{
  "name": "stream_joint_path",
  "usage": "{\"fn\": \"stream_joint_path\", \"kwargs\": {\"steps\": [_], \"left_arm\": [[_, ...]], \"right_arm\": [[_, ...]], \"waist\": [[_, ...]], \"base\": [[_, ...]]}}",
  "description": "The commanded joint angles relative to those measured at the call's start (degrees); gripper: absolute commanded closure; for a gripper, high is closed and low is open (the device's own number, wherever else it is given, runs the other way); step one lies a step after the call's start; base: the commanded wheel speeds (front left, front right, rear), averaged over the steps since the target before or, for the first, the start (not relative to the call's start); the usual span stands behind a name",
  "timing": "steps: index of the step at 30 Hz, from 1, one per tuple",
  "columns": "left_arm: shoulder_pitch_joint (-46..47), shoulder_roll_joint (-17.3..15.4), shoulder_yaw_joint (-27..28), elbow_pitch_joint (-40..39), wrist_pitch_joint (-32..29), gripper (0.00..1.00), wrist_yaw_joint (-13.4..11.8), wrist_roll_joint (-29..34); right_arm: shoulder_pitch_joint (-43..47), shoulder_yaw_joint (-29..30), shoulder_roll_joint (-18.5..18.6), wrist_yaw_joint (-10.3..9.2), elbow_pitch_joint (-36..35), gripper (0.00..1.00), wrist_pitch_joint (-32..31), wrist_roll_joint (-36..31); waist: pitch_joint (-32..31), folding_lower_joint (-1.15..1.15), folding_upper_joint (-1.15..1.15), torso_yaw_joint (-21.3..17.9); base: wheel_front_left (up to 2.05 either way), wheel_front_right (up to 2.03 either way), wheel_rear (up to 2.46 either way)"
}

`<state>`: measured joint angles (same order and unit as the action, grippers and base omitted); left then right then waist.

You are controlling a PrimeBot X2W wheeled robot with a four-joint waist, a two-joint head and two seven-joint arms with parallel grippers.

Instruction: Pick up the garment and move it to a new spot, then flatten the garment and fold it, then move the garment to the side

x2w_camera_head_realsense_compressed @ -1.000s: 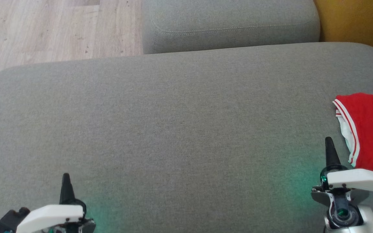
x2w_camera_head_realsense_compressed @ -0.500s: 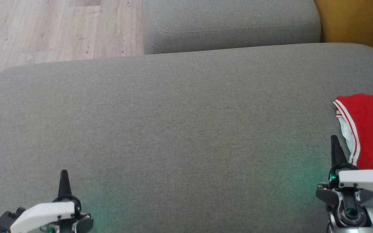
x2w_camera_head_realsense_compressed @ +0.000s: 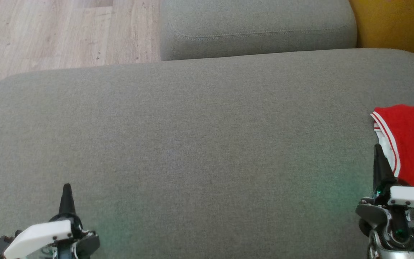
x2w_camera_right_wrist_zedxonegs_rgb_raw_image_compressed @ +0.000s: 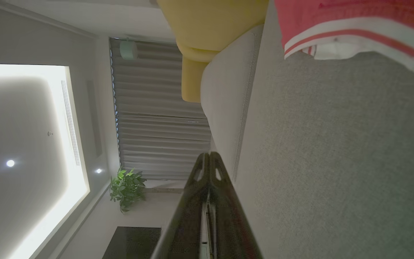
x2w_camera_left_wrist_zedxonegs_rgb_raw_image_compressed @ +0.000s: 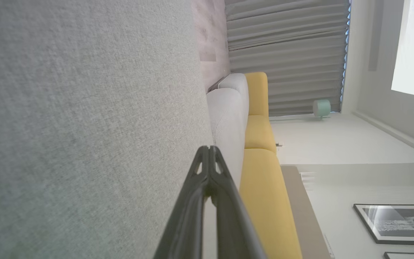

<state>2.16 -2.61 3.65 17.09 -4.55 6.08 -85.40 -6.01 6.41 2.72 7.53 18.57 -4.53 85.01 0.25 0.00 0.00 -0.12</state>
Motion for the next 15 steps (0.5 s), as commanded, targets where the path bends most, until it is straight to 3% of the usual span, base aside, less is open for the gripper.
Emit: {"fn": "stream_joint_path", "kwargs": {"steps": [1,9,15], "left_arm": [[3.50,-0.26,2.06,-2.33,-0.56,1.00,0.73,-1.76],[4.03,-0.27,2.84,-3.01,-1.91,1.00,1.40,-6.72],[4.04,-0.27,2.85,-3.02,-1.92,1.00,1.41,-6.78]], "right_arm": [[-0.54,-0.65,0.17,-0.04,-2.80,1.00,-0.62,1.95],[-0.18,0.11,0.16,-0.04,-4.53,1.00,-1.95,7.09],[-0.18,0.12,0.16,-0.04,-4.55,1.00,-1.96,7.15]], "waist": [[-0.01,0.00,0.00,0.02],[-0.07,0.00,0.00,0.12],[-0.07,0.00,0.00,0.12]], "base": [[0.00,0.00,0.00],[0.00,0.00,0.00],[0.00,0.00,0.00]]}}
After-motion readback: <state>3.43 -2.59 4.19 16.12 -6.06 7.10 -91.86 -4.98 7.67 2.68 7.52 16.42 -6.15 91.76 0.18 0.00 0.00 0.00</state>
